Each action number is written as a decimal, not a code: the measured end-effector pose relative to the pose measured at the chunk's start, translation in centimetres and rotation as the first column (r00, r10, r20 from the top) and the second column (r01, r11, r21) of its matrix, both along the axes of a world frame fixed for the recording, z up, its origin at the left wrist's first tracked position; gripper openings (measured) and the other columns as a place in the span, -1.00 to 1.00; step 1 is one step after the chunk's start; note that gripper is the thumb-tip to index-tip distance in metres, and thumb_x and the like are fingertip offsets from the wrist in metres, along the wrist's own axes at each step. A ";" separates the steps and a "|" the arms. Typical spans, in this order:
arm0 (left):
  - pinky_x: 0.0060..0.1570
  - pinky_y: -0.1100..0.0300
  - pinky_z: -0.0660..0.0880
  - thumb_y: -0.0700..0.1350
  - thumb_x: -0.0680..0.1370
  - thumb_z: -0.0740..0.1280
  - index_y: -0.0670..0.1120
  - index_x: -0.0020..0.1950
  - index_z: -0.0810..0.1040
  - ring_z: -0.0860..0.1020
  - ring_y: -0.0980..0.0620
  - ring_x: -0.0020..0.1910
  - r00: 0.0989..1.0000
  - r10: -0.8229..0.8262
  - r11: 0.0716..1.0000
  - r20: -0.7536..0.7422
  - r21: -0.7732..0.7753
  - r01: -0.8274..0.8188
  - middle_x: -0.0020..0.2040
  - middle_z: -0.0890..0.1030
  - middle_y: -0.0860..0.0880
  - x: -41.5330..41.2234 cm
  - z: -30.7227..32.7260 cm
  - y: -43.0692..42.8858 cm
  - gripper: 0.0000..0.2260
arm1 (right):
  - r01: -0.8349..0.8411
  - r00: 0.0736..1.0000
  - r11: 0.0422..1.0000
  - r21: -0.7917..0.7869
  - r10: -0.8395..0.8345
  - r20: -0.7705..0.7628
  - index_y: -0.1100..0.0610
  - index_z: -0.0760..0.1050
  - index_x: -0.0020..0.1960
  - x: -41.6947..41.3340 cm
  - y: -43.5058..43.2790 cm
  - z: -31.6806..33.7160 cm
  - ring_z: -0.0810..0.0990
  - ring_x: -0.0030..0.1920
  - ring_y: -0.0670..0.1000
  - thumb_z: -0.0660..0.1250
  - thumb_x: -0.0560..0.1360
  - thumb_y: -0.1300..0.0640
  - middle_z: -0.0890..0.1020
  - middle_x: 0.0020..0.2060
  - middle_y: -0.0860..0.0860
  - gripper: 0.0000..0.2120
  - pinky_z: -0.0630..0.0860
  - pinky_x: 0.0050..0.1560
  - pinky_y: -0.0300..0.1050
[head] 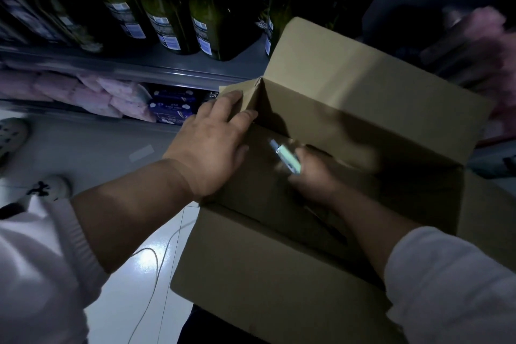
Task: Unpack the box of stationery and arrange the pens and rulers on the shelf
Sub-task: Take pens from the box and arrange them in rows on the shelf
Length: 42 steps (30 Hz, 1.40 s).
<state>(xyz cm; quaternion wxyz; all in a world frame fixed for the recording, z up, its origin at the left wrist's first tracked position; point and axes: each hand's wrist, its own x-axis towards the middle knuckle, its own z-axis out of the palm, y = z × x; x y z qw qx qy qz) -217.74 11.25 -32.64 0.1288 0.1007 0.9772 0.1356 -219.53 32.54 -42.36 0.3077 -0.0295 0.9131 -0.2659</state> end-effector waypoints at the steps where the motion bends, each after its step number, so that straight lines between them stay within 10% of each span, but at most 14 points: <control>1: 0.39 -0.11 0.22 0.03 0.54 0.26 0.05 0.52 0.17 0.13 -0.17 0.46 1.000 0.000 1.000 -0.005 -0.001 0.000 0.54 0.04 -0.10 0.0 0.0 0.0 -0.44 | 0.040 0.999 0.999 -0.026 -0.040 -0.003 0.15 0.40 0.10 -0.5 0.5 0.7 0.48 -0.04 0.07 0.35 0.43 0.25 0.48 -0.07 0.07 -0.73 0.29 -0.14 -0.20; 6: 0.41 -0.11 0.20 0.05 0.55 0.26 0.06 0.52 0.15 0.10 -0.16 0.47 1.000 0.005 0.999 0.016 -0.036 -0.005 0.54 0.00 -0.09 0.2 0.5 0.2 -0.43 | -0.120 0.990 0.974 0.193 0.104 0.093 0.20 0.35 0.38 0.4 3.8 2.4 0.44 0.28 0.14 0.31 0.49 0.26 0.47 0.30 0.18 -0.53 0.34 0.19 -0.14; 13: 0.38 -0.12 0.23 0.03 0.54 0.27 0.04 0.52 0.19 0.14 -0.19 0.46 1.000 -0.003 0.997 -0.003 -0.071 0.003 0.54 0.04 -0.11 0.3 0.5 0.1 -0.44 | -0.340 0.937 0.881 0.329 0.287 0.201 -0.01 0.46 0.30 4.4 5.2 -0.1 0.54 0.19 0.10 0.31 0.49 0.14 0.57 0.22 0.06 -0.62 0.44 0.15 -0.11; 24: 0.46 -0.04 -0.09 0.14 0.56 0.20 0.02 0.55 0.08 -0.09 -0.11 0.54 1.000 -0.019 0.994 -0.017 -0.112 0.017 0.57 -0.03 -0.10 1.3 4.6 1.7 -0.39 | 0.172 0.967 0.983 -0.062 -0.157 0.201 0.10 0.48 0.06 1.8 3.4 8.4 0.58 -0.04 0.08 0.35 0.38 0.25 0.60 -0.08 0.08 -0.74 0.50 -0.05 -0.12; 30: 0.28 0.13 0.34 0.05 0.57 0.25 -0.04 0.41 0.36 0.43 -0.05 0.30 0.954 0.151 0.916 0.258 0.327 -0.233 0.32 0.47 -0.08 2.7 12.2 4.5 -0.57 | 0.535 0.821 0.675 -0.507 -0.276 0.500 0.12 0.48 -0.05 2.8 1.8 19.7 0.59 -0.27 -0.02 0.31 0.48 0.38 0.57 -0.22 0.09 -0.82 0.52 -0.18 0.04; 42: 0.06 0.10 0.50 0.05 0.56 0.30 0.05 0.34 0.40 0.60 0.01 0.00 0.849 0.033 0.638 0.527 0.643 -0.424 0.11 0.59 -0.02 6.5 30.7 9.9 -0.64 | 0.630 0.745 0.265 -0.730 -0.474 0.470 0.15 0.46 0.00 7.4 3.8 39.1 0.59 -0.30 0.12 0.29 0.51 0.32 0.57 -0.25 0.15 -0.87 0.53 -0.31 -0.05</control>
